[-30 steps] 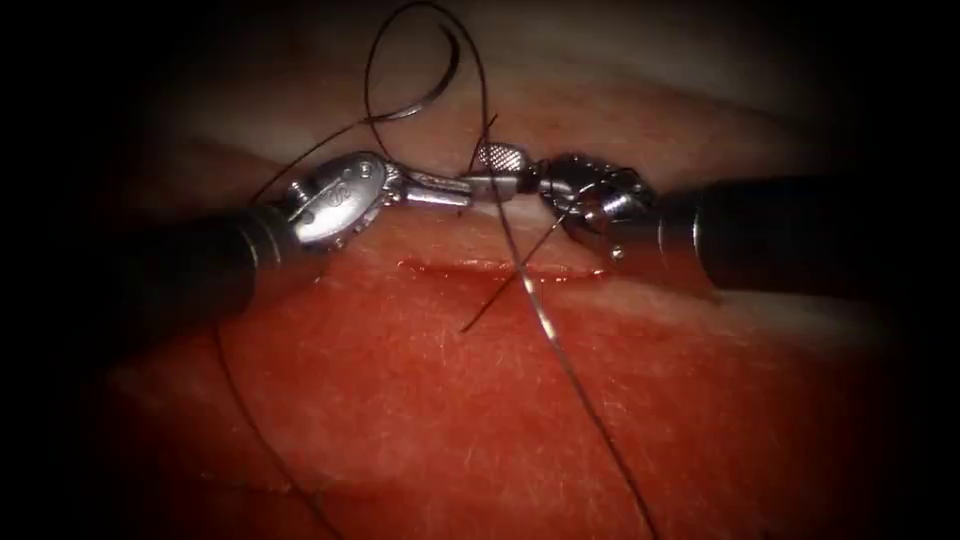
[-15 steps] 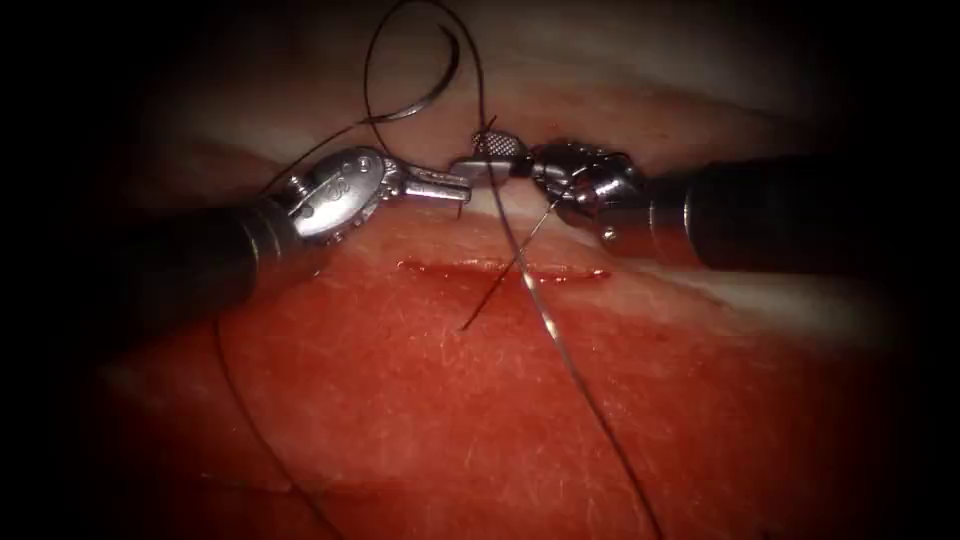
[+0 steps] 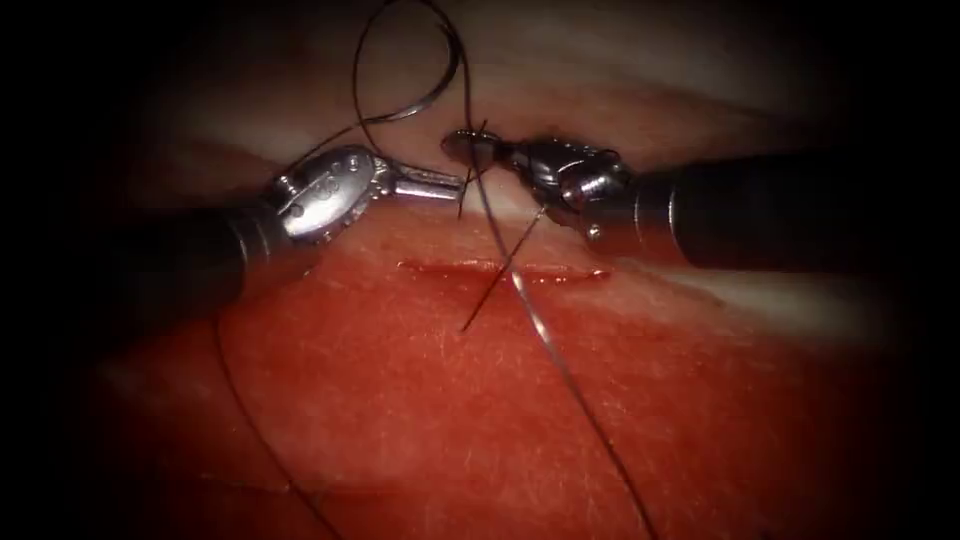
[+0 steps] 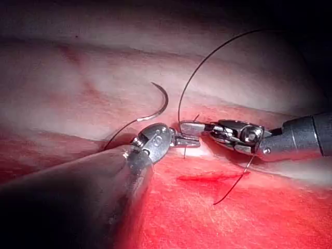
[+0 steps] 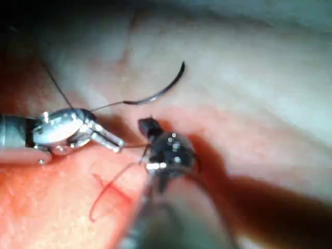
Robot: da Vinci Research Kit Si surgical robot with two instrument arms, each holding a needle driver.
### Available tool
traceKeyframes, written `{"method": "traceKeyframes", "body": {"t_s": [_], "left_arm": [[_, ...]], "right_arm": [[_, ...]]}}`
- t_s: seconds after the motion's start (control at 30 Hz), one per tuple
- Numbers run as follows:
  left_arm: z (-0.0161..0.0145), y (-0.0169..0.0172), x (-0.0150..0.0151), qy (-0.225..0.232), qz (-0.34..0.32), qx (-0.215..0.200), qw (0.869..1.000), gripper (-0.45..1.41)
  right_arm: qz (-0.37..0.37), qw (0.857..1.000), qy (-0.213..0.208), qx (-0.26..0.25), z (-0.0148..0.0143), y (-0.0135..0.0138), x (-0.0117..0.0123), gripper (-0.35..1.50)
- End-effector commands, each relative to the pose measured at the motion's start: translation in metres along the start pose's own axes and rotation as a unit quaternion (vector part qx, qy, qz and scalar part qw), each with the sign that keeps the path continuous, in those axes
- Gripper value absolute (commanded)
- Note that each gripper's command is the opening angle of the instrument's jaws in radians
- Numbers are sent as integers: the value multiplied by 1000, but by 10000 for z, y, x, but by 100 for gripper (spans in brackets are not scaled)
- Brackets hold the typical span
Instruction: Wound Closure
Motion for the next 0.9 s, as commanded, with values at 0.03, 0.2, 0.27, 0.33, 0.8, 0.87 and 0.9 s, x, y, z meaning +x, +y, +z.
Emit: {"method": "traceKeyframes", "body": {"t_s": [0.03, 0.2, 0.27, 0.33, 0.8, 0.87, 0.9], "left_arm": [[3, -5, -4, 1, 0, 0, 1000, -45], [-8, -9, -1, -2, -2, 2, 1000, -45], [-16, -17, 3, -4, -6, 6, 1000, -45], [-25, -30, 8, -8, -11, 13, 1000, -45], [-72, -182, 46, -40, -53, 74, 995, -45], [-74, -195, 43, -41, -55, 76, 995, -45], [-76, -203, 41, -42, -55, 78, 995, -45]], "right_arm": [[2, 1000, 3, 0, 7, -7, -3, -35], [3, 1000, 9, 2, 3, -16, -5, -35], [-3, 1000, 14, 4, 0, -20, -7, -35], [-26, 999, 22, 2, -6, -24, -9, -35], [-105, 994, 38, 0, -40, -42, -31, -35], [-107, 993, 38, 0, -43, -45, -37, -35], [-108, 993, 38, 0, -44, -46, -40, -35]]}}
